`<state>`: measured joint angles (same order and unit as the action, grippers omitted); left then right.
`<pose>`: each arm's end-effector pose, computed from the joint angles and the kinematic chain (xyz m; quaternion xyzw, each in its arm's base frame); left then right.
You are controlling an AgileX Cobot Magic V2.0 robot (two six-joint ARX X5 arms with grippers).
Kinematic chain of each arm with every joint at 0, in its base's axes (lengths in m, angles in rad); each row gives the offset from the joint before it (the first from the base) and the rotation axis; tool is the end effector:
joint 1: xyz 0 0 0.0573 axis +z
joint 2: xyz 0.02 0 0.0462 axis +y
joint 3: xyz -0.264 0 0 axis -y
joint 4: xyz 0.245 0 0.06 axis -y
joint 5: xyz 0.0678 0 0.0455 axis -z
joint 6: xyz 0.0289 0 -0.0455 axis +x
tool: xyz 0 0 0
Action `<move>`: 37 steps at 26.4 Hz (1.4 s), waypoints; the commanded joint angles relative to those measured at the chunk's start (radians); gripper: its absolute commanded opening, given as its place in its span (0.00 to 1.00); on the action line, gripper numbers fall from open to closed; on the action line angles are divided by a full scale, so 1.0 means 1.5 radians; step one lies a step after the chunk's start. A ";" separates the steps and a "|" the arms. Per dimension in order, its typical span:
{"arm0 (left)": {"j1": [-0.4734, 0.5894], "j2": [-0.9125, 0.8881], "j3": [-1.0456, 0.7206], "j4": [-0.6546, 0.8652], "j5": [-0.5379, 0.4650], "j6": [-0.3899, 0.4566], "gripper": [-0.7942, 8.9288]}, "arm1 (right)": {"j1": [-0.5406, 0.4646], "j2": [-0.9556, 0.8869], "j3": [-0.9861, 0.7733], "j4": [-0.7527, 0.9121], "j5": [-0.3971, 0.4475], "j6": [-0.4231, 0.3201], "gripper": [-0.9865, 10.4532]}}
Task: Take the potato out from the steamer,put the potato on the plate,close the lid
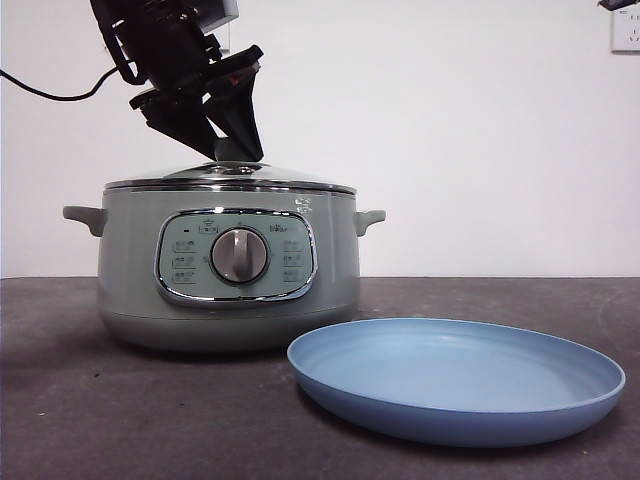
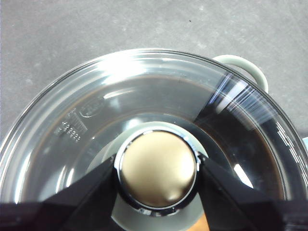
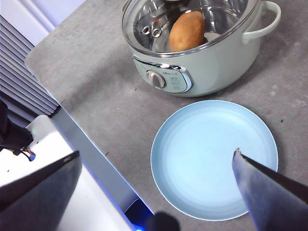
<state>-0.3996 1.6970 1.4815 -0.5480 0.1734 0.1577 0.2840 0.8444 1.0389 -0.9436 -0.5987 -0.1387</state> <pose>0.3435 -0.1505 0.3051 0.1120 0.3484 -0.2906 0.8841 0.1304 0.0550 0.3447 -0.0011 0.3329 0.4216 0.8434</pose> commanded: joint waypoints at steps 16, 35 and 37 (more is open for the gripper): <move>0.045 -0.365 0.031 -0.211 -0.076 -0.004 0.07 | 0.091 0.211 0.070 0.221 0.005 0.152 0.63; 0.098 -0.587 0.031 -0.401 -0.082 -0.035 0.07 | 0.261 0.710 0.531 0.170 0.228 0.128 0.63; 0.098 -0.597 0.031 -0.407 -0.082 -0.036 0.07 | 0.272 0.745 0.551 0.172 0.256 0.126 0.63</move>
<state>-0.2562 0.8135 1.5127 -1.1946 0.0452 0.1177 0.6853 1.9354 1.8595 -0.6823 -0.2306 0.0631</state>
